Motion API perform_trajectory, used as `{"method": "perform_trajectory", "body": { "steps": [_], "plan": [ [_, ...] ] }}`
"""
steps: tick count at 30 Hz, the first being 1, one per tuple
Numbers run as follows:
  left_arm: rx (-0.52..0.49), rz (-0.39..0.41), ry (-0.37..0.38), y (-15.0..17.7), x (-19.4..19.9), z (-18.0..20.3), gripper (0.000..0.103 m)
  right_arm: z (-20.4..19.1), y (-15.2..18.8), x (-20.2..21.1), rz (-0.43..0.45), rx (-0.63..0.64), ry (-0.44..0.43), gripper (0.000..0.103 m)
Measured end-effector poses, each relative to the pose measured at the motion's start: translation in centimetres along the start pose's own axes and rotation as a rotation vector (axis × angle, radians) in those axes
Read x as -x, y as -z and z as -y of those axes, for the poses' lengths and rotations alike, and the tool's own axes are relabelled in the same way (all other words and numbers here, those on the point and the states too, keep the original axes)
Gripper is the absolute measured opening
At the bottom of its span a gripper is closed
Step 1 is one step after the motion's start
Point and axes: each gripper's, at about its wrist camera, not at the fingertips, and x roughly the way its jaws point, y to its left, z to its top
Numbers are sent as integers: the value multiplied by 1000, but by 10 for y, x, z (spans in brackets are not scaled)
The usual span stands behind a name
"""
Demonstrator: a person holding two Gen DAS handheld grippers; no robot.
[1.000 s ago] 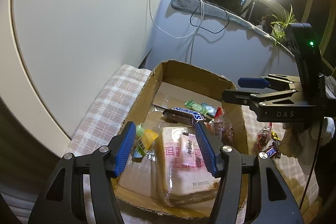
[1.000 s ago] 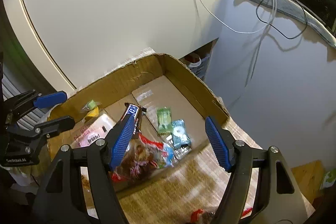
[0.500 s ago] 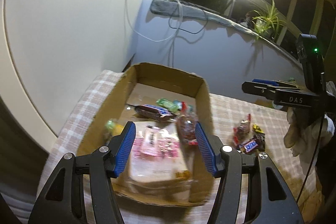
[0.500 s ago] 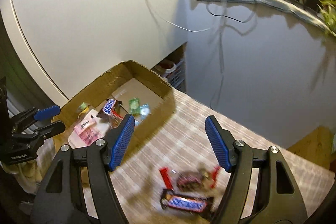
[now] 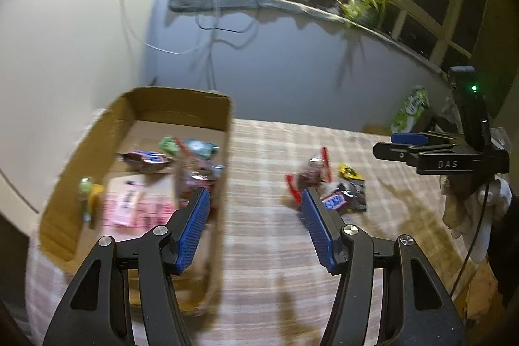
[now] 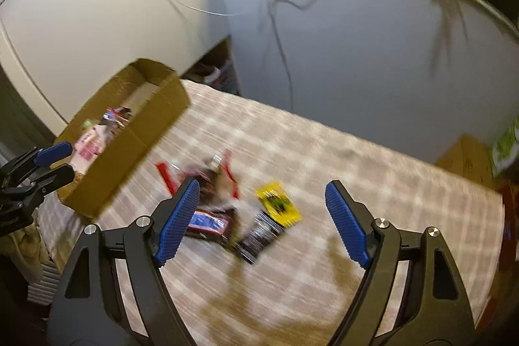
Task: Organize snacks
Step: 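Move both open tools back to the remaining candies on the table, then grasp the red-wrapped candy bag with the left tool while the right tool grasps the yellow candy packet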
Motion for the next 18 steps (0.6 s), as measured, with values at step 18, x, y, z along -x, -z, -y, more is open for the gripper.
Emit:
{"method": "perform_trajectory", "body": {
  "steps": [18],
  "plan": [
    [-159, -123, 16, -14, -80, 60, 58, 10, 8, -52, -114, 99, -44, 55]
  ]
}}
